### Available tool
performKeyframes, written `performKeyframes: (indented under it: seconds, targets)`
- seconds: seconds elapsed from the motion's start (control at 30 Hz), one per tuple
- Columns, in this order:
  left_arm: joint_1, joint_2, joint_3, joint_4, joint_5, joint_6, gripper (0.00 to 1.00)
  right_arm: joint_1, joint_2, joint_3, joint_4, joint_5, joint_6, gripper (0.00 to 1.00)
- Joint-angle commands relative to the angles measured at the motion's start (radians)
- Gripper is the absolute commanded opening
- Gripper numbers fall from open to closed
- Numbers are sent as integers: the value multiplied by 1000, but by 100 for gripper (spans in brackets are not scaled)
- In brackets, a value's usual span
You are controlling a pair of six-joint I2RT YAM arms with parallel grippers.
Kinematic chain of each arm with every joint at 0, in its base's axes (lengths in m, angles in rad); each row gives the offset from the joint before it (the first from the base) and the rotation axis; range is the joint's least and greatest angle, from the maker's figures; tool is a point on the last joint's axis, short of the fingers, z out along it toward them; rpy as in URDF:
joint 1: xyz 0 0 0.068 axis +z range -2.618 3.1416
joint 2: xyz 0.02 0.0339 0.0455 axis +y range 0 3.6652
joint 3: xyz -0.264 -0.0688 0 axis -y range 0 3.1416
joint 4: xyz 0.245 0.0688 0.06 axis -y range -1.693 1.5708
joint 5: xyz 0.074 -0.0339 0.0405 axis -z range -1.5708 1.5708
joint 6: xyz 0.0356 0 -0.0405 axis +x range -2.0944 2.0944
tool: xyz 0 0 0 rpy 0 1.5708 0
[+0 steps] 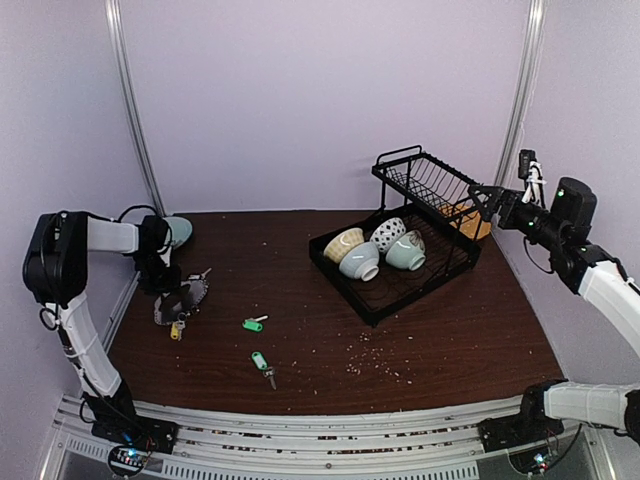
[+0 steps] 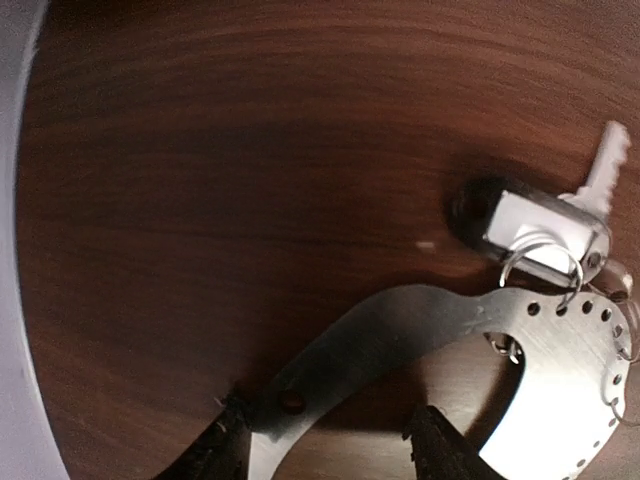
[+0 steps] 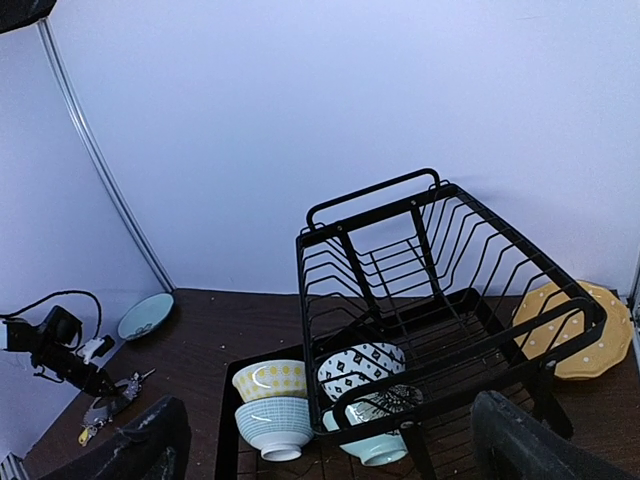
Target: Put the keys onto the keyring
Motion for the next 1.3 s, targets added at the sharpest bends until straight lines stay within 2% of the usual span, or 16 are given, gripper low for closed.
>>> performKeyframes:
  seconds: [0.0, 0.23, 0.37, 0.5, 0.6, 0.63, 0.7, 0.8, 0.93, 1.1, 1.27]
  targets:
    - [-178, 70, -1, -26, 72, 76, 55, 22, -5, 19, 33, -43, 35, 100]
    - [-414, 112, 50, -19, 66, 63, 54, 109, 7, 18, 65, -50, 74, 100]
    - [-444, 80, 102, -15, 95, 48, 56, 230, 62, 43, 47, -11, 61, 100]
    - [-444, -22, 148, -1, 84, 66, 60, 353, 142, 99, -13, 3, 12, 100]
    - [-445, -108, 118, 53, 221, 122, 63, 432, 179, 118, -38, 32, -29, 100]
    - [-456, -130, 96, 67, 307, 154, 64, 452, 190, 123, -44, 35, -39, 100]
    - [-502, -147, 57, 64, 365, 237, 66, 477, 208, 128, -50, 28, -51, 100]
    - [-563, -101, 47, -22, 343, 331, 71, 505, 226, 136, -55, 27, -65, 100]
    - [-567, -7, 82, -78, 267, 362, 74, 516, 238, 140, -57, 28, -78, 100]
    - [-607, 50, 118, -96, 215, 409, 88, 519, 239, 141, -72, 38, -95, 100]
    - [-619, 110, 140, -101, 114, 406, 84, 519, 240, 140, -76, 41, -99, 100]
